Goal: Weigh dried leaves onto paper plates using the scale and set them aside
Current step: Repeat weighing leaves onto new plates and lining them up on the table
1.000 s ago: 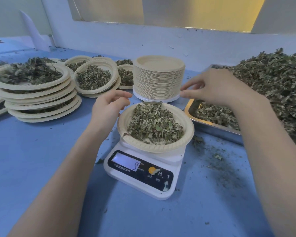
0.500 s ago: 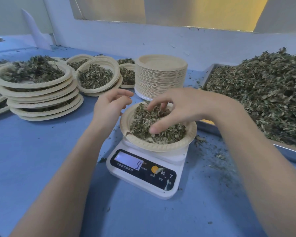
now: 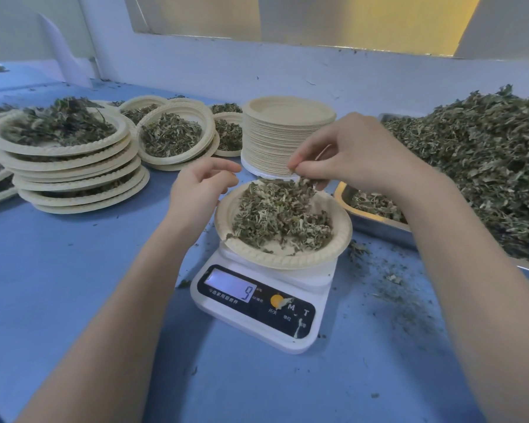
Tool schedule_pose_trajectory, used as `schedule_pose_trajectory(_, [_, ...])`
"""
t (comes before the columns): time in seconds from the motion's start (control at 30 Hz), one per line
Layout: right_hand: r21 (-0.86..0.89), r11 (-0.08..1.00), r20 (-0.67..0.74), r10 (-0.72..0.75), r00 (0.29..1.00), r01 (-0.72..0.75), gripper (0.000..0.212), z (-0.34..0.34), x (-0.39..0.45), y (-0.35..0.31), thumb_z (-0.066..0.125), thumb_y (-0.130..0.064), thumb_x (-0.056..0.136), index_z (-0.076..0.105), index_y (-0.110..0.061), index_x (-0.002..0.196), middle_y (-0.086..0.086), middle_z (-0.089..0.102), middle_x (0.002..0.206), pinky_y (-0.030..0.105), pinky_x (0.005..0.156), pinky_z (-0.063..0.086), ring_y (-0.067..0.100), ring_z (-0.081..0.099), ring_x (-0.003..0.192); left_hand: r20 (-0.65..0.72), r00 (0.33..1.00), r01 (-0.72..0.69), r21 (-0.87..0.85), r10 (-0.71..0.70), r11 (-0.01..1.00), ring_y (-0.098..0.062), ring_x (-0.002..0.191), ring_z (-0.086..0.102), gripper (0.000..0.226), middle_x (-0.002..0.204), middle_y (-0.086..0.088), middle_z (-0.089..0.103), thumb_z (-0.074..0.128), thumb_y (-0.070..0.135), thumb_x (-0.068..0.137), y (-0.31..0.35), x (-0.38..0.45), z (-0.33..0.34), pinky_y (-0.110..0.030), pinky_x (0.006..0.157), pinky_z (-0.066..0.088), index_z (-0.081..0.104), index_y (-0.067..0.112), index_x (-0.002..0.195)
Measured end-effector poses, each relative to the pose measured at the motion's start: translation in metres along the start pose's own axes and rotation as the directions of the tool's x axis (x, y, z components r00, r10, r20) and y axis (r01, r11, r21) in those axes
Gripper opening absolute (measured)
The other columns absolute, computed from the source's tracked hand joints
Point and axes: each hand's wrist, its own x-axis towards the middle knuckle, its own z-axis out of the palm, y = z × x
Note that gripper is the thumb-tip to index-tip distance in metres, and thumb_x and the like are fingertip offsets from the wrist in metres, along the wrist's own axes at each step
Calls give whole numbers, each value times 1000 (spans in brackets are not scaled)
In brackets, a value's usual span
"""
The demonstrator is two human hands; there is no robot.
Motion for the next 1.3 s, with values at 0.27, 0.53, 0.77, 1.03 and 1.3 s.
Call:
schedule_pose_trajectory(0.27, [-374, 927, 376, 116, 920, 36, 45, 16, 0, -7, 81, -53, 61, 60, -50, 100, -18, 59, 94, 13, 57, 38, -7, 53, 74, 6, 1000, 2, 4, -3, 1000, -10, 74, 53, 17, 80, 5, 62, 58, 9, 84, 0, 0, 0, -25, 71, 42, 70, 20, 89])
schedule_pose_trajectory(0.53, [-219, 973, 144, -40, 989, 72, 16, 11, 3, -3, 72, -20, 78, 72, -33, 87, -11, 68, 80, 3, 52, 40, -11, 56, 60, 5, 1000, -6, 6, 6, 1000, -12, 76, 52, 17, 82, 2, 61, 57, 9, 85, 0, 0, -1, -21, 66, 41, 70, 17, 93])
schedule_pose_trajectory(0.77, [-65, 996, -130, -76, 989, 68, 23, -8, -2, -3, 77, -20, 76, 65, -40, 76, -23, 61, 69, 1, 54, 39, -16, 55, 58, 1, 1000, -14, 22, 14, 1000, -12, 74, 52, 17, 78, 6, 61, 58, 10, 85, -1, 1, 0, -23, 69, 40, 70, 17, 93])
schedule_pose_trajectory(1.03, [-30, 998, -83, -53, 995, 50, 20, -5, -2, -4, 77, -17, 77, 69, -32, 88, -29, 55, 64, 1, 48, 37, -18, 53, 50, -2, 1000, -12, 28, 12, 1000, -12, 74, 52, 17, 75, 7, 61, 58, 9, 84, -2, 2, 0, -24, 68, 39, 71, 19, 90])
schedule_pose_trajectory(1.3, [-63, 997, -62, -53, 997, 49, 18, -7, -1, -3, 77, -19, 78, 71, -32, 88, -30, 56, 54, 1, 52, 38, -16, 54, 53, 0, 1000, -7, 23, 7, 1000, -13, 76, 52, 17, 79, 5, 61, 58, 10, 84, -2, 2, -1, -23, 67, 40, 71, 17, 94])
